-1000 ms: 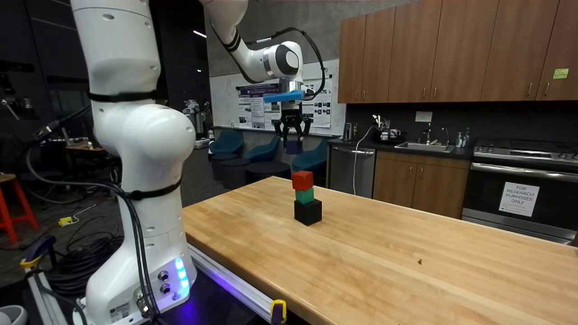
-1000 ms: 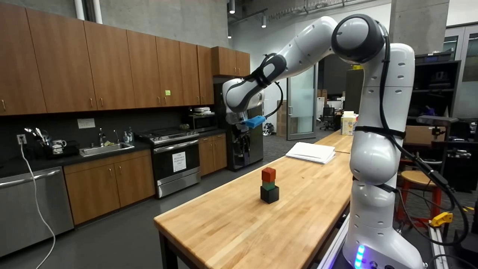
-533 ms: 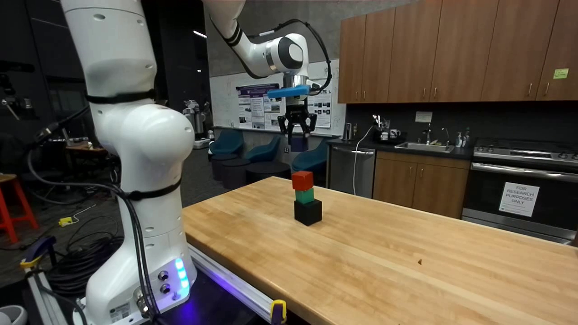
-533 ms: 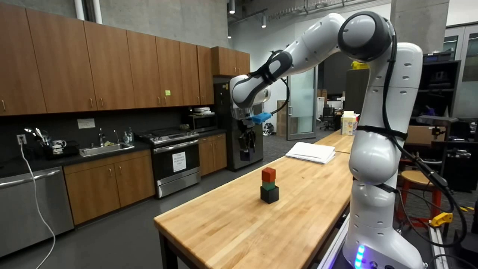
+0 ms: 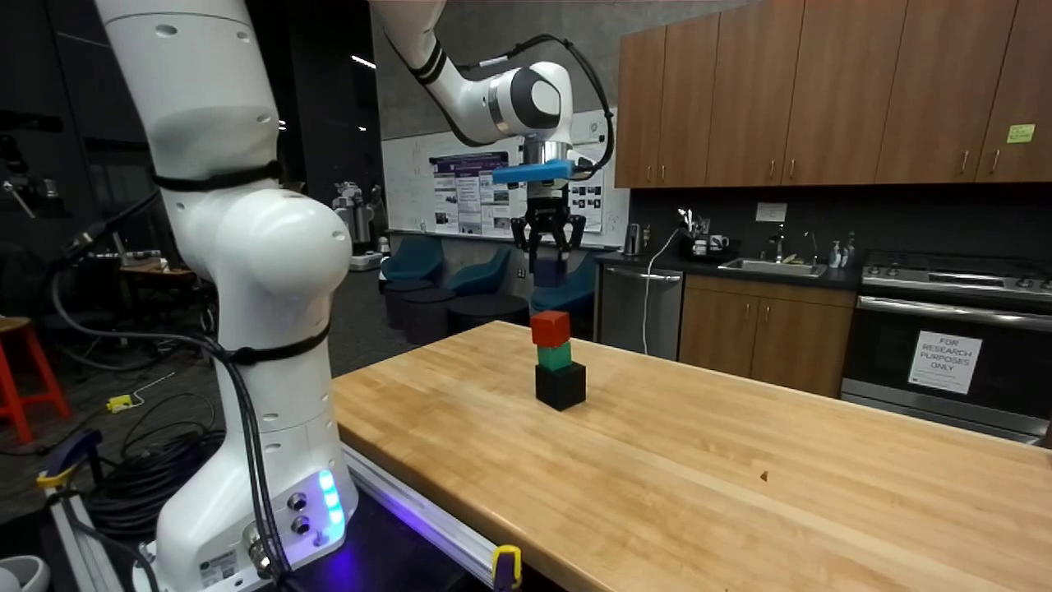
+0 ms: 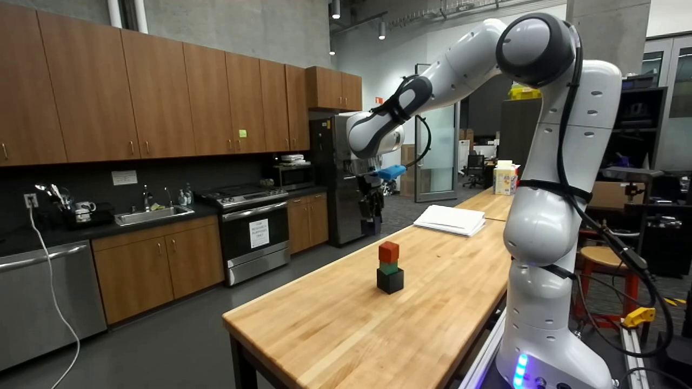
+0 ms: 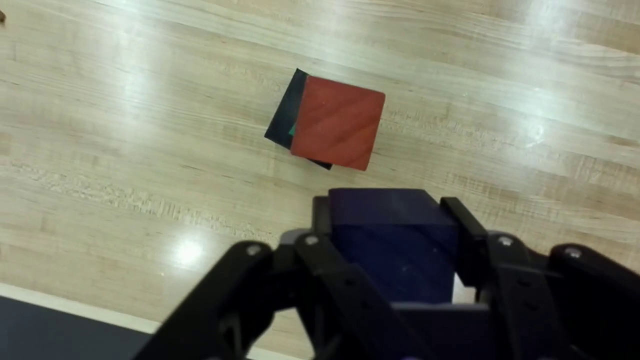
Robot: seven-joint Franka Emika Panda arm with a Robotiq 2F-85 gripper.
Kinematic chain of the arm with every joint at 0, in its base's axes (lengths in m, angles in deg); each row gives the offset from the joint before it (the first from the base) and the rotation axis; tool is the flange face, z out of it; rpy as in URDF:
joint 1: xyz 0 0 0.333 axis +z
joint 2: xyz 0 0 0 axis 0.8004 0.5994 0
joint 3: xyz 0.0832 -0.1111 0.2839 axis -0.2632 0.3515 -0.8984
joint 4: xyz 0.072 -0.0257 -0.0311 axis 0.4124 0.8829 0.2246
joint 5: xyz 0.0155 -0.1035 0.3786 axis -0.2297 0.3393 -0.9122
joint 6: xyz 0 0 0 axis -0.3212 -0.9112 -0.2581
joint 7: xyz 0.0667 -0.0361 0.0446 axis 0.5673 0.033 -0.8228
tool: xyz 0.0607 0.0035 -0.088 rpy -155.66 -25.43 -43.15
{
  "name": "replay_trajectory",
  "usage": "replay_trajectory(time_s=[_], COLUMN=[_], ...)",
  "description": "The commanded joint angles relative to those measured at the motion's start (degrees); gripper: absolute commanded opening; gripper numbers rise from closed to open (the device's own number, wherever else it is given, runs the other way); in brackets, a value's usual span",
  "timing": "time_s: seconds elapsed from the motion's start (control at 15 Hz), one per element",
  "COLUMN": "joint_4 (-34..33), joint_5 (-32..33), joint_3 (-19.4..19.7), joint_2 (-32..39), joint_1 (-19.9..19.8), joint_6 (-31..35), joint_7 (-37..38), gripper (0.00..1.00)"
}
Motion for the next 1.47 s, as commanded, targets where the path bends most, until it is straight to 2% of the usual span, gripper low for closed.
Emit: replay_trajectory(time_s=[0.0,1.4], joint_4=[3.21,13.37], joint_5=[0.29,1.09], joint_3=[0.84,2.23], joint_2=[-3.61,-11.15], joint_1=[-0.9,-2.1], joint_6=[1.54,4.7], joint_7=[-1.29,-0.35], gripper=[0.3,0.3])
